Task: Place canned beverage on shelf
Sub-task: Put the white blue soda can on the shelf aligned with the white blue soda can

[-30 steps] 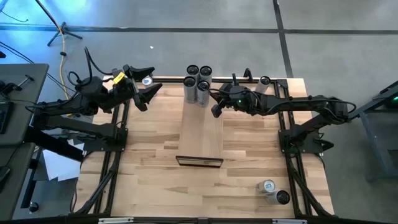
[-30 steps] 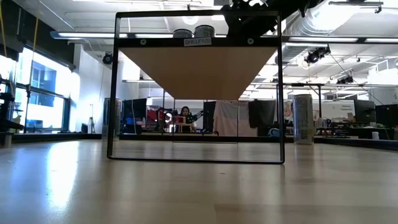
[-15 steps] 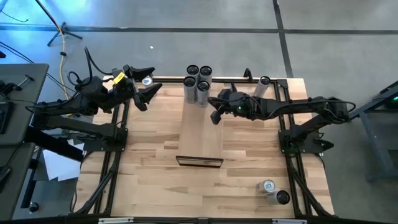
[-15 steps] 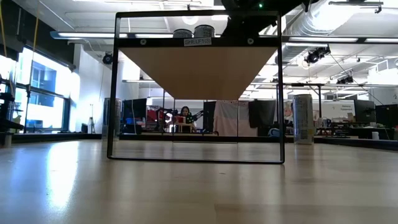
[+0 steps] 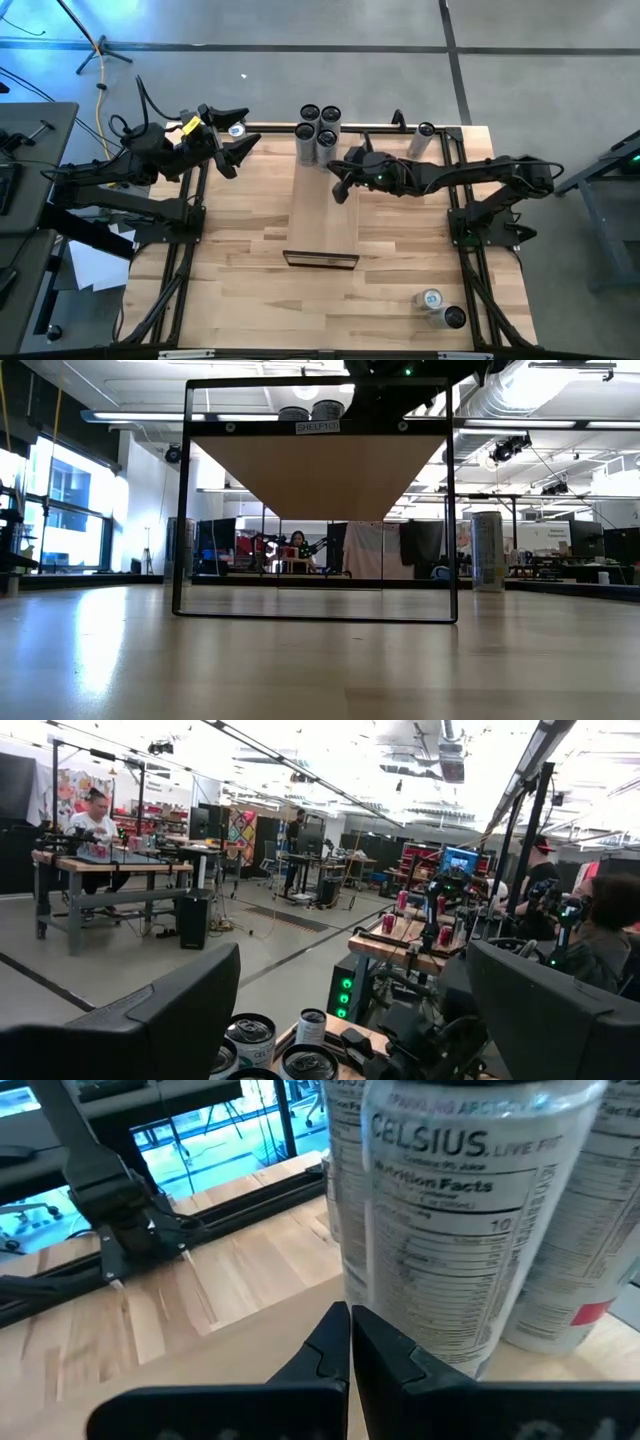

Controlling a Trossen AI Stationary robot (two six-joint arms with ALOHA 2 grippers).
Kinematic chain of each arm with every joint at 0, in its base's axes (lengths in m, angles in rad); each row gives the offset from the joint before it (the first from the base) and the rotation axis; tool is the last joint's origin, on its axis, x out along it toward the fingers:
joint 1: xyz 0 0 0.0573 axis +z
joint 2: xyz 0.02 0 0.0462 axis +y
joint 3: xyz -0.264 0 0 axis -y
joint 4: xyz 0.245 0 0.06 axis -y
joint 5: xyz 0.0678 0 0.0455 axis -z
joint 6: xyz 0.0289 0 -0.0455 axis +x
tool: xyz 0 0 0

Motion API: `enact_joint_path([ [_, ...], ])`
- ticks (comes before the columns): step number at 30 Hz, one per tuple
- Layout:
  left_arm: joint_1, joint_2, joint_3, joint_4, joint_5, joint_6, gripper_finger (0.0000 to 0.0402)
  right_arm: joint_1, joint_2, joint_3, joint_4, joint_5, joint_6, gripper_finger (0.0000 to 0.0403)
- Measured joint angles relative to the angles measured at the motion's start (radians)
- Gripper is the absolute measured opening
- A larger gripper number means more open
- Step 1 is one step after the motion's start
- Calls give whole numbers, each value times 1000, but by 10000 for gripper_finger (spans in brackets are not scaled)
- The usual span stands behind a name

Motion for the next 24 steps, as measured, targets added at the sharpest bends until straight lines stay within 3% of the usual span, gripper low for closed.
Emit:
enact_joint_path([
  [24, 0, 0, 0, 0, 0, -17, 356, -35, 43, 0, 36, -14, -5, 0],
])
